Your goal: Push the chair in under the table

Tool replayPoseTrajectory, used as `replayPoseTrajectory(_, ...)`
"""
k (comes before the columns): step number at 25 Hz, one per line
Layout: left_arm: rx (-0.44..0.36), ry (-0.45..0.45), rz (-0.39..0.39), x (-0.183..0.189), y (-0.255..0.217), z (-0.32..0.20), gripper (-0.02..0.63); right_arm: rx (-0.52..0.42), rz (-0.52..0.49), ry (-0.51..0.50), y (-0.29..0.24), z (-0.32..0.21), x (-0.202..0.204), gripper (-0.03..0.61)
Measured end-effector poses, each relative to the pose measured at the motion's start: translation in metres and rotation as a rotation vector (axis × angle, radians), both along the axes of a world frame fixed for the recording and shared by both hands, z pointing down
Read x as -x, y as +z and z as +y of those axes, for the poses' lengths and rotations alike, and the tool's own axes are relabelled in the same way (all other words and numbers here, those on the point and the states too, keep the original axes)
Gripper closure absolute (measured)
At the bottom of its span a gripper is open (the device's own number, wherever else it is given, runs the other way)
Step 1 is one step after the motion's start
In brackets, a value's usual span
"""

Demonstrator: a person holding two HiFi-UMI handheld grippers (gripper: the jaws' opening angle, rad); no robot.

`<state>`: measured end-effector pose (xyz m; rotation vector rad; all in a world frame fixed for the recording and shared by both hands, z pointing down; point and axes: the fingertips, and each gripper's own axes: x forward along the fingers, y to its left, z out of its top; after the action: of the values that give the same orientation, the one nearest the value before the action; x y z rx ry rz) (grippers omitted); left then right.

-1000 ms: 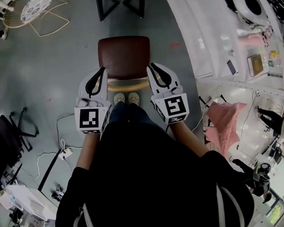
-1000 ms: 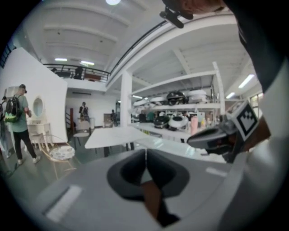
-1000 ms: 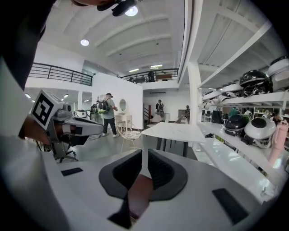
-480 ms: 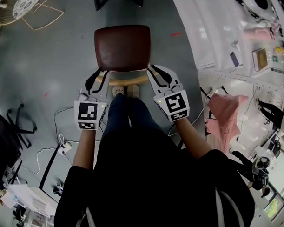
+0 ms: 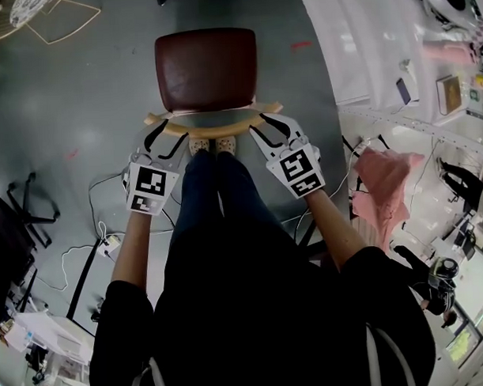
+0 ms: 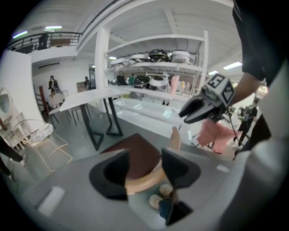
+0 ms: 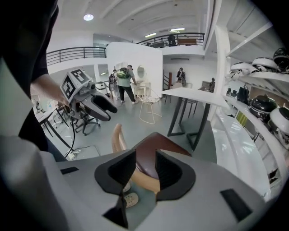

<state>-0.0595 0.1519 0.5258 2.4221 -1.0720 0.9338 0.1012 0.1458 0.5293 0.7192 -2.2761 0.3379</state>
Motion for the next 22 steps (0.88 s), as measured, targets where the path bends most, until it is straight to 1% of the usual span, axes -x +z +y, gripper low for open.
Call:
replayPoseTrajectory(4,0.053,0.094,-0.094,0.007,0.027,0.01,0.364,0.045,0.062,-0.046,0.029,0.011,-0.004,0.454)
replayPoseTrajectory(6,0.065,0.162,-0.176,0.009,0.041,0.016,0.351,0.062,0.114,-0.082,0.046,0.016,-0.01,0.433)
replayPoseTrajectory(9,0.058,0.287,-0.319,0.011,0.061,0.023,0.345,0.087,0.183,-0.126,0.067,0.022,-0.018,0.405)
replayPoseTrajectory(13,0.05,0.437,-0.464,0.012,0.084,0.032,0.328,0.103,0.238,-0.163,0.081,0.024,-0.024,0.388)
replayPoseTrajectory(16,0.043,0.512,-0.536,0.013,0.099,0.037,0.319,0.056,0.337,-0.244,0.092,0.024,-0.028,0.383)
replayPoseTrajectory(20,0.031,0.584,-0.612,0.015,0.114,0.037,0.311,-0.067,0.542,-0.451,0.111,0.026,-0.032,0.377)
replayPoseTrajectory(22,0.024,0.623,-0.646,0.016,0.121,0.035,0.31,-0.11,0.623,-0.542,0.122,0.026,-0.032,0.376)
